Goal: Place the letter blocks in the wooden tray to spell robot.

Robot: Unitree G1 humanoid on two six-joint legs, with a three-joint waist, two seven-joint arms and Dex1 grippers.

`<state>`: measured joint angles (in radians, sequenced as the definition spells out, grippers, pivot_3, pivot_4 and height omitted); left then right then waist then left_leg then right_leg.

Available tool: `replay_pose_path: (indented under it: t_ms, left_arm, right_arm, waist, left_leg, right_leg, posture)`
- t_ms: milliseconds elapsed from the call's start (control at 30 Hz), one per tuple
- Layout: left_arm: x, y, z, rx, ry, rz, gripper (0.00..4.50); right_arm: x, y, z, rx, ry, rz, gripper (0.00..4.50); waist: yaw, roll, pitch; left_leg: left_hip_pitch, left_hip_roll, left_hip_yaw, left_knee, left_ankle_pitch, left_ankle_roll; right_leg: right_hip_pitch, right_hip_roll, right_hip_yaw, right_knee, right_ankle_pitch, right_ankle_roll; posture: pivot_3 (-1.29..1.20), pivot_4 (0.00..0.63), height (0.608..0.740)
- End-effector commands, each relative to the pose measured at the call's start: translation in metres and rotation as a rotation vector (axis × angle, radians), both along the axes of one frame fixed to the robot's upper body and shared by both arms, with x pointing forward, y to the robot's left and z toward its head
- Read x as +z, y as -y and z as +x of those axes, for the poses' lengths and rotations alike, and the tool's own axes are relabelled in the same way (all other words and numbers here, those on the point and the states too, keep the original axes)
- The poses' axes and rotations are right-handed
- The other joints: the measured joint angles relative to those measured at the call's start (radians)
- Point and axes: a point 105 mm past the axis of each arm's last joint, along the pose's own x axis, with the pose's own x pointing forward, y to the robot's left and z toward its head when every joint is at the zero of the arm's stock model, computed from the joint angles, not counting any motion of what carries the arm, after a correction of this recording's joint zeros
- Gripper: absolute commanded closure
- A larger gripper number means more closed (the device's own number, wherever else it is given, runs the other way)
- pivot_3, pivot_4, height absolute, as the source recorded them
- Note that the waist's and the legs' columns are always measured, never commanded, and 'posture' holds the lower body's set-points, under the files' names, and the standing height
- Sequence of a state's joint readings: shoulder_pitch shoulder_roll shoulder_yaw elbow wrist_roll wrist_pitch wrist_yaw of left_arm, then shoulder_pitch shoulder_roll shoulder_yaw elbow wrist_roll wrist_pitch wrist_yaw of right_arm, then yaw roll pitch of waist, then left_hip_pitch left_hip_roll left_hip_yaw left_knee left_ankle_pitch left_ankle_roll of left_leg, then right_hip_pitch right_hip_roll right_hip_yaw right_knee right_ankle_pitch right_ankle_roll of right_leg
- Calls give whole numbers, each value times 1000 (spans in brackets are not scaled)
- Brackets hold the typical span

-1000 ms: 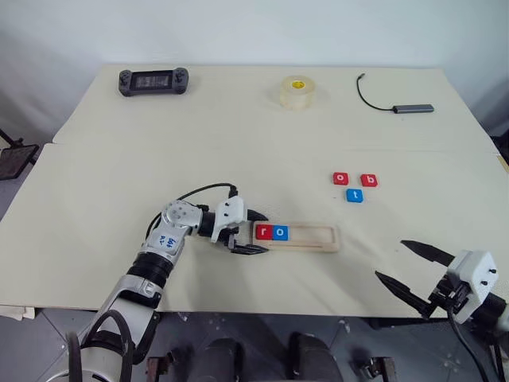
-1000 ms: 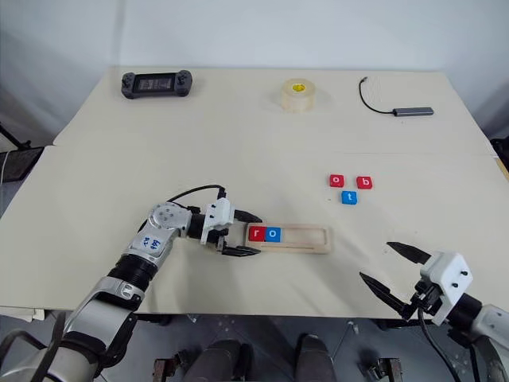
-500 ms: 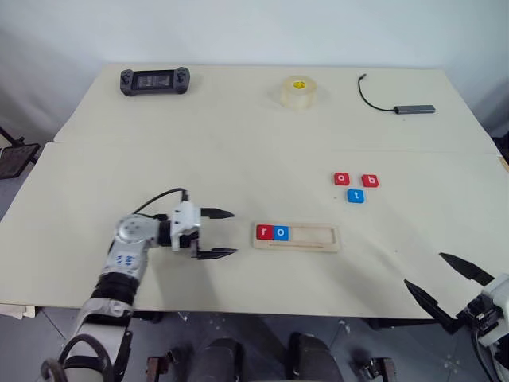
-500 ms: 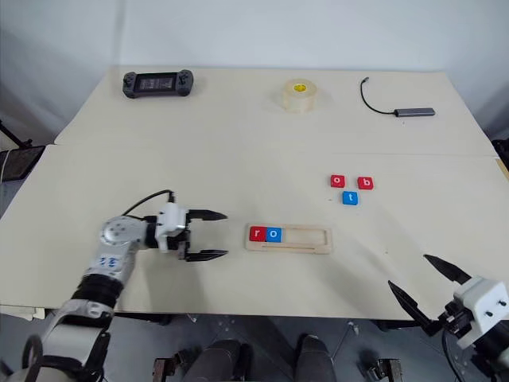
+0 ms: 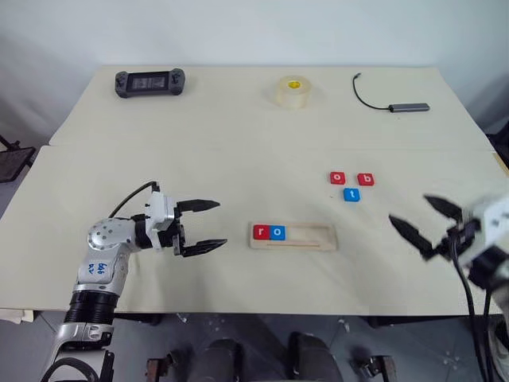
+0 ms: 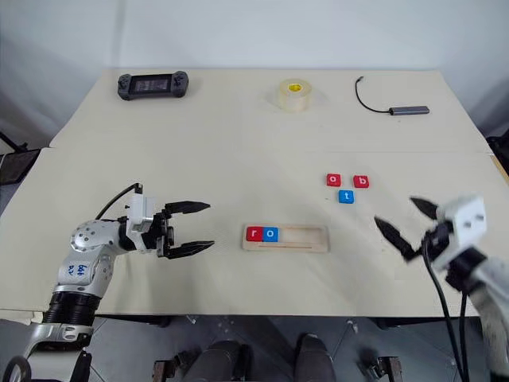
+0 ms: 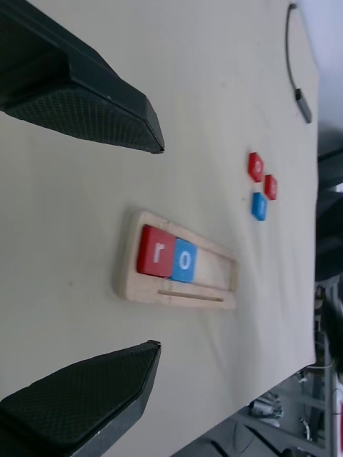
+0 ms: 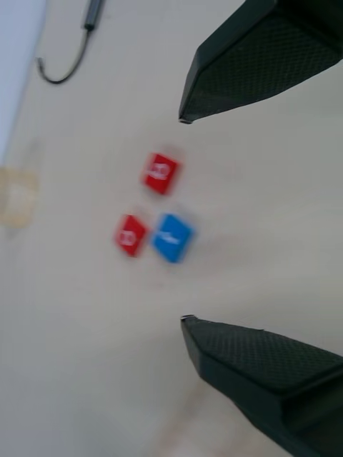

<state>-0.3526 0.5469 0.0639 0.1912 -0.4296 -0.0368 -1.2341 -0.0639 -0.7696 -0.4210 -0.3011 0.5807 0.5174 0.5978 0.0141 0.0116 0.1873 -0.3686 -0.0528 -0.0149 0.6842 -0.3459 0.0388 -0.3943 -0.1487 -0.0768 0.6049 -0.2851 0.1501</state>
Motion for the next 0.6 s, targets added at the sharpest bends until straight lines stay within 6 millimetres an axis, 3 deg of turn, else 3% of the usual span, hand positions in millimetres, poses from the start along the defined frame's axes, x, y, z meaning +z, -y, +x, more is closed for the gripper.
replay_pose_path:
  t_ms: [33, 133, 233, 600]
  left_arm:
    - [5, -4, -6, 19, 33, -5, 47]
    - [5, -4, -7, 50, 41, -16, 47]
    - [4, -5, -11, 71, 42, -18, 47]
    - [0, -2, -18, 64, 16, -20, 47]
  right_arm:
    - [-13, -3, 29, -95, -181, -37, 0]
    - [-9, -3, 55, -187, -235, -43, 0]
    - [-5, -7, 66, -218, -279, -13, 0]
    - [-8, -32, 77, -207, -334, 36, 0]
  waist:
    - [-1, 0, 0]
    - [6, 0, 0]
    - [10, 0, 0]
    - [5, 0, 0]
  left_leg:
    - [0, 1, 0, 0, 0, 0]
    - [-2, -1, 0, 1, 0, 0]
    - [-3, -2, -1, 0, 0, 0]
    - [-3, -2, 0, 0, 0, 1]
  right_leg:
    - [0, 1, -1, 0, 0, 0]
    - [0, 0, -1, 0, 0, 0]
    - [-1, -1, -1, 0, 0, 0]
    - [-2, -1, -1, 0, 0, 0]
  posture:
    - [0, 150, 740]
    - [0, 150, 740]
    - [0, 150, 740]
    - [0, 150, 740]
